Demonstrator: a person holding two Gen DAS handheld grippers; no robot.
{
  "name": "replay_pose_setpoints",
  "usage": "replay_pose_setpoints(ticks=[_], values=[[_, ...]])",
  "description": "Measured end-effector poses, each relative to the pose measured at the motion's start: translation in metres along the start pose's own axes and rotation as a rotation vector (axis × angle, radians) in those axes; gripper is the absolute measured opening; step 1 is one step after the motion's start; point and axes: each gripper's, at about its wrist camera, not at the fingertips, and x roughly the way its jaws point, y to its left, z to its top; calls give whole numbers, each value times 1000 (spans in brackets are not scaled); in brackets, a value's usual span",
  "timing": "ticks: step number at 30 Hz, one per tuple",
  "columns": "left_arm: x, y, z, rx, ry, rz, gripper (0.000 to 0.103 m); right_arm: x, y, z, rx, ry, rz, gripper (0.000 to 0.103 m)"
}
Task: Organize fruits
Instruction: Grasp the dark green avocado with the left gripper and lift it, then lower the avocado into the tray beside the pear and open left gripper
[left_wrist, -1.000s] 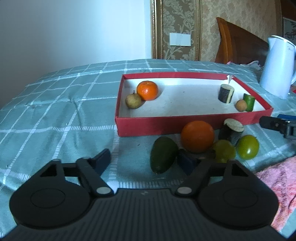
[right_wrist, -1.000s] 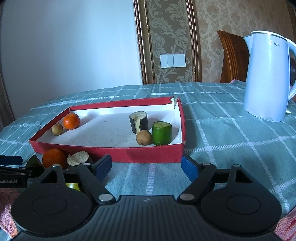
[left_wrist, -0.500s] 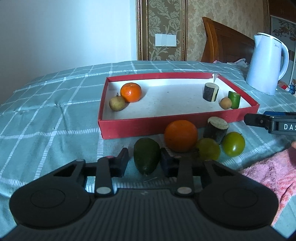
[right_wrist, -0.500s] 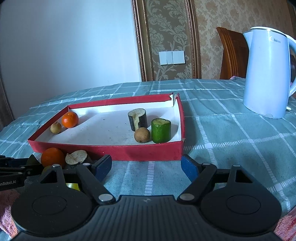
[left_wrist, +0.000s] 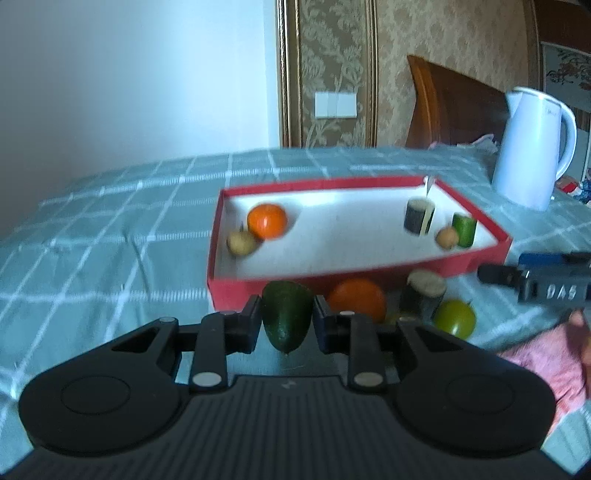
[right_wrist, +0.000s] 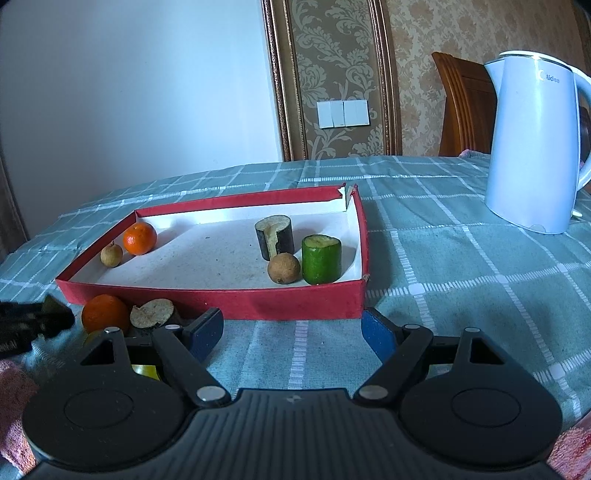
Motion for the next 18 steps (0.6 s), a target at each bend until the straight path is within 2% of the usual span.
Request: replay_pose_setpoints(ticks=[7,13,18], values=[[12,-4,26,3,-28,-8,27,2,-1,0,8,9,2,82],[45,-3,50,-20,-27,-3,27,5,-3,0,14,22,3,82],[72,0,62,-36,3,-10,27,8,-5,0,26,37,6,82]])
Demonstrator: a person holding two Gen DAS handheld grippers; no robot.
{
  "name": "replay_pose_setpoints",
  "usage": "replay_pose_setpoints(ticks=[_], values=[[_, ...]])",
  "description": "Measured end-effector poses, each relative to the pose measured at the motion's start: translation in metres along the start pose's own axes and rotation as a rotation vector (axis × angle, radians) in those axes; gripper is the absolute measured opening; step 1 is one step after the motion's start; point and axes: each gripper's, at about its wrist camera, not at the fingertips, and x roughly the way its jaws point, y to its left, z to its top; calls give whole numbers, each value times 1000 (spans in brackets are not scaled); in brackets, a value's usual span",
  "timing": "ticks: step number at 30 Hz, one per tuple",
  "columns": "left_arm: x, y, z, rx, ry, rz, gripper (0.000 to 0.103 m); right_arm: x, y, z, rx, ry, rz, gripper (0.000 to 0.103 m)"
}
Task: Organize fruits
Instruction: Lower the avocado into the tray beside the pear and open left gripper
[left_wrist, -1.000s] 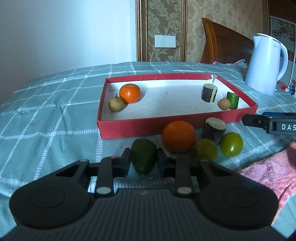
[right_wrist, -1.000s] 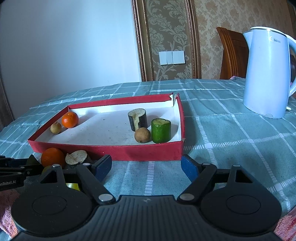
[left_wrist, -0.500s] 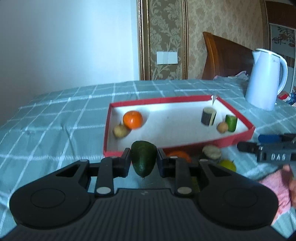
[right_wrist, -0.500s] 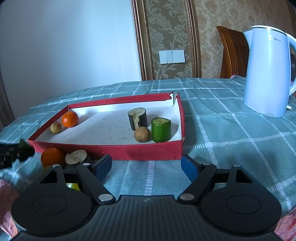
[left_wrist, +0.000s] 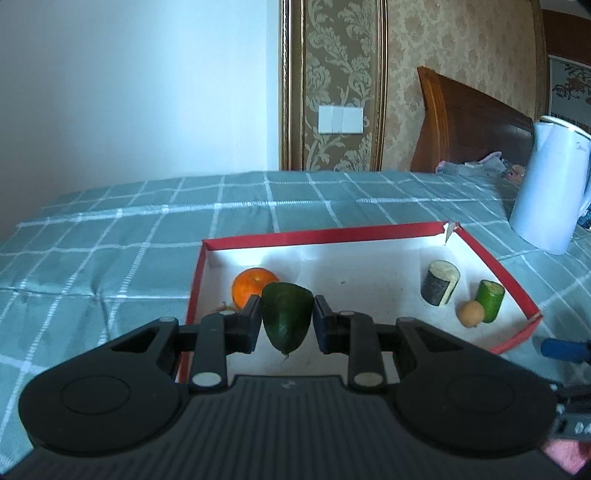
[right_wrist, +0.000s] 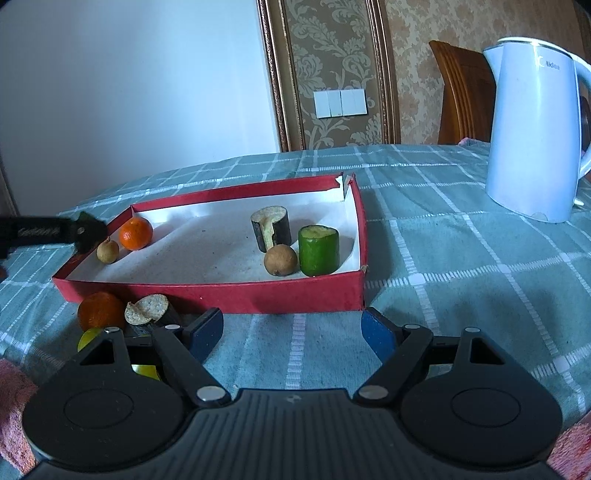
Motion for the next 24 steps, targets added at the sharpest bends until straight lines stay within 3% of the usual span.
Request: replay_pose_setpoints(ticks=[9,18,20,22,24], values=[[39,-4,-1,-6,68,-5,27,2,0,0,3,4,13,82],[46,-4,-5,-6,72,3,28,3,1,0,2,11,14,82],[47,-6,-7,2,78,11,41,3,1,0,3,11,14,82],[47,-6,-9,-1,79,31,68,3,1,0,5,11,13,82],[45,-3,-10,-16,71,26,74,3,0,0,10,11,13,82]])
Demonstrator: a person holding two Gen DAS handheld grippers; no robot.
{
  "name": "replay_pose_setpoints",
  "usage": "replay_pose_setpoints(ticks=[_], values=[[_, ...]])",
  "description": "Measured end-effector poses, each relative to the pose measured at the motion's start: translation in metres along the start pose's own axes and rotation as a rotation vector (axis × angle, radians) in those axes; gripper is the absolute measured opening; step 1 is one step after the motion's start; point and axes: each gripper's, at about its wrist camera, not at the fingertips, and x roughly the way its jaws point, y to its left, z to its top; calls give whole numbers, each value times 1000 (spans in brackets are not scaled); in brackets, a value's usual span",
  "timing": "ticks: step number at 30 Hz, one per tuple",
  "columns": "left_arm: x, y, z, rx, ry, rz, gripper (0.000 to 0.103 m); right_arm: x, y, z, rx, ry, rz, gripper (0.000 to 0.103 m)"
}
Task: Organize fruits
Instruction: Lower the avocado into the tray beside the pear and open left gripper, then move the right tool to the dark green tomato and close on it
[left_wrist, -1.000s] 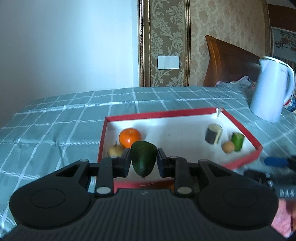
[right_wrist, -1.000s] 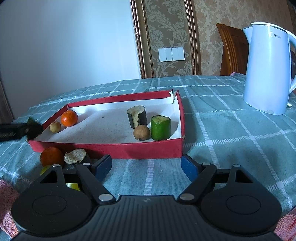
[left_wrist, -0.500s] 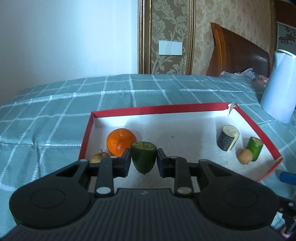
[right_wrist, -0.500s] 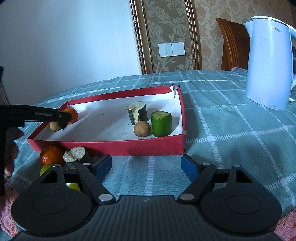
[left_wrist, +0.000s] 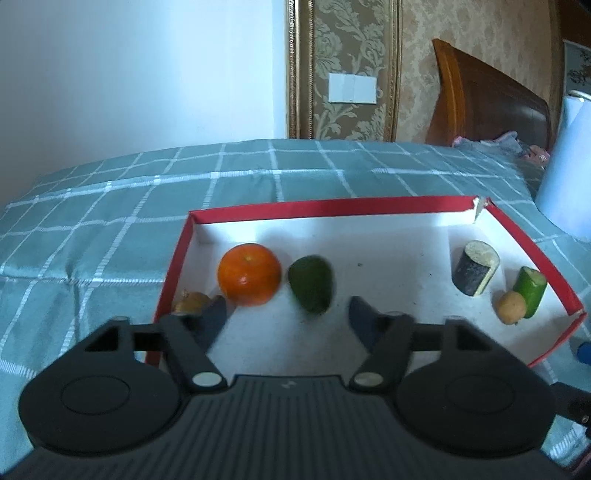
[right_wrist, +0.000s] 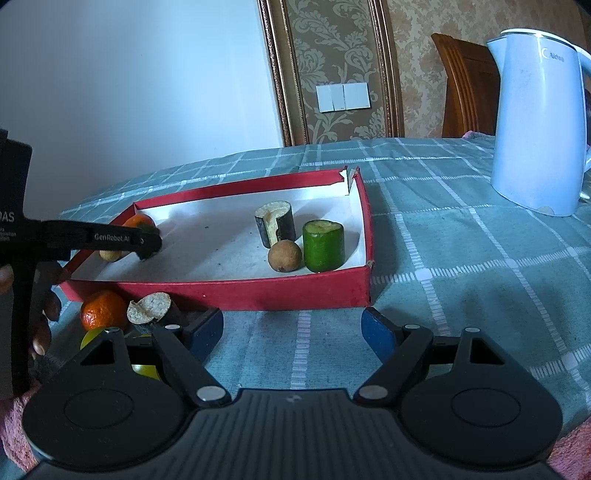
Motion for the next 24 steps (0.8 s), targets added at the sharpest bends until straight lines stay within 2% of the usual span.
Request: replay_pose_setpoints(ticks=[3,8,10,16,24], values=[[-3,4,0,-24,2,-28,78,1,0,1,3,2,-1,82],[-11,1,-2,-17,-1,-25,82,1,-2,0,9,7,-2,82],[-20,0,-4,-16,-27,-1,92,1,-2,0,14,8,-2,82],[-48,5,-9,-19,-101,55,97,2,-3,0,17,11,-2,82],[-92,27,-32,-78,-114,43,103,3,-4,0,30,12,-4,82]])
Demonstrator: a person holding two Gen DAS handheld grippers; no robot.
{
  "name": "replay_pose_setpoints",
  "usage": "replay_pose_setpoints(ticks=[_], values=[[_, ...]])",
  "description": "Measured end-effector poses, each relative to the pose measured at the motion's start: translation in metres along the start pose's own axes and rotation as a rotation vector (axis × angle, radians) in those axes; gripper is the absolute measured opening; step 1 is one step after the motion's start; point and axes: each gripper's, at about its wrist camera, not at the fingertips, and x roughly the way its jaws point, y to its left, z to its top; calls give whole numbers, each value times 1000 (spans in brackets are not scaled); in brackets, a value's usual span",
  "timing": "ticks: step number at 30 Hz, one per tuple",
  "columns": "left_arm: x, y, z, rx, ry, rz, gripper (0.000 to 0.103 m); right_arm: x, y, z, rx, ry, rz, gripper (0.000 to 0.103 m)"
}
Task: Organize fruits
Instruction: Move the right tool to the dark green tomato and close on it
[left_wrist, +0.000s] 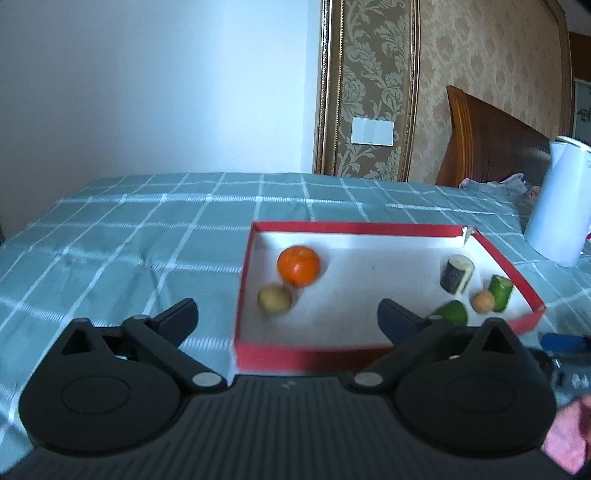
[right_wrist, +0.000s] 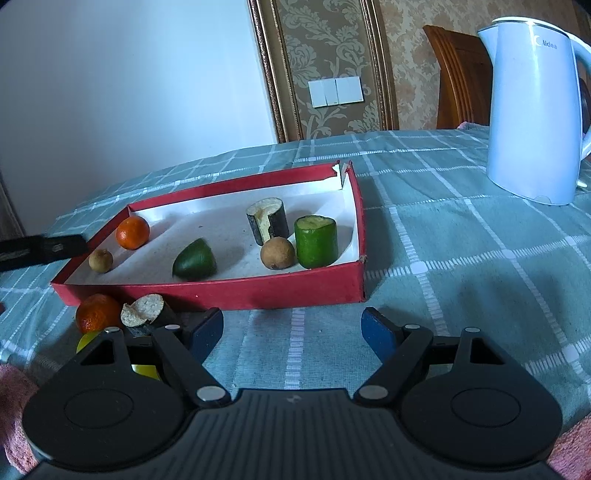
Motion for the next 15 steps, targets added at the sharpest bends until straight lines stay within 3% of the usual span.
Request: replay_pose_setpoints(ticks=[15], values=[[-24,24,-51,-26,116,-16,103,2,0,0,2,7,1,82]])
